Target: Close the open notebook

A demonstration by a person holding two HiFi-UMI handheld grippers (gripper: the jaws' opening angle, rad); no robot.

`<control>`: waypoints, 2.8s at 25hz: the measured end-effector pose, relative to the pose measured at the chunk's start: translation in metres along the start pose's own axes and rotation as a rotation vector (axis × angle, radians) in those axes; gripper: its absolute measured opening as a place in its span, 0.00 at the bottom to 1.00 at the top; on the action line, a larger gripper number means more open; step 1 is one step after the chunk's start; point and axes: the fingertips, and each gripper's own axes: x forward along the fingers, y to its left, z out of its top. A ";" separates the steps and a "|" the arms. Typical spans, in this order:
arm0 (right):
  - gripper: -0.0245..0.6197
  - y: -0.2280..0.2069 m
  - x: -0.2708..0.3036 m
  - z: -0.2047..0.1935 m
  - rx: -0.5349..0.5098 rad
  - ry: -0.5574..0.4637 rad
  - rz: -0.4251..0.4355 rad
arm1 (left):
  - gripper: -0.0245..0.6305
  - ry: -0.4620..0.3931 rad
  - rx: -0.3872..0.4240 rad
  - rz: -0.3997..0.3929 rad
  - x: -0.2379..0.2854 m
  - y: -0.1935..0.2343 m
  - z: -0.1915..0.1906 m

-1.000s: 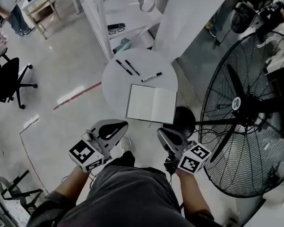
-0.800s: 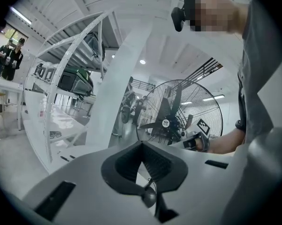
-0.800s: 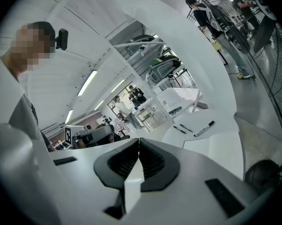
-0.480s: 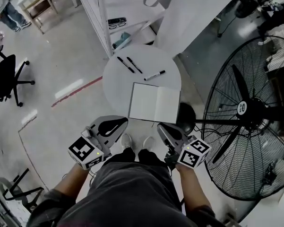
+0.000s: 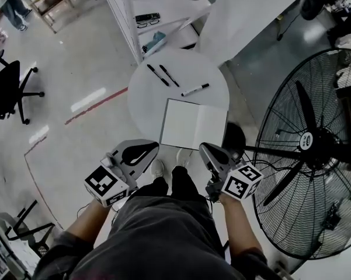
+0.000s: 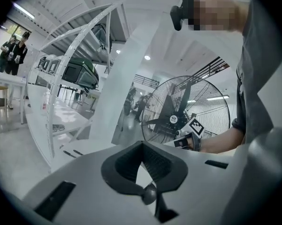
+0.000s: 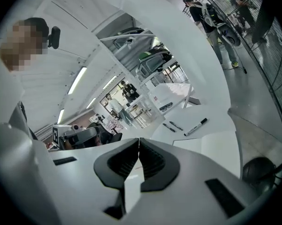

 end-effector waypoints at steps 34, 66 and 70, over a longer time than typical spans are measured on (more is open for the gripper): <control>0.19 -0.239 0.003 -0.057 0.200 0.113 -0.336 | 0.06 0.247 -0.038 -0.079 0.150 0.024 -0.033; 0.44 -0.295 -0.018 -0.170 0.489 0.203 -0.247 | 0.06 0.358 -0.098 -0.123 0.186 0.009 -0.079; 0.42 -0.294 -0.016 -0.171 0.507 0.194 -0.215 | 0.06 0.396 -0.128 -0.116 0.183 0.007 -0.087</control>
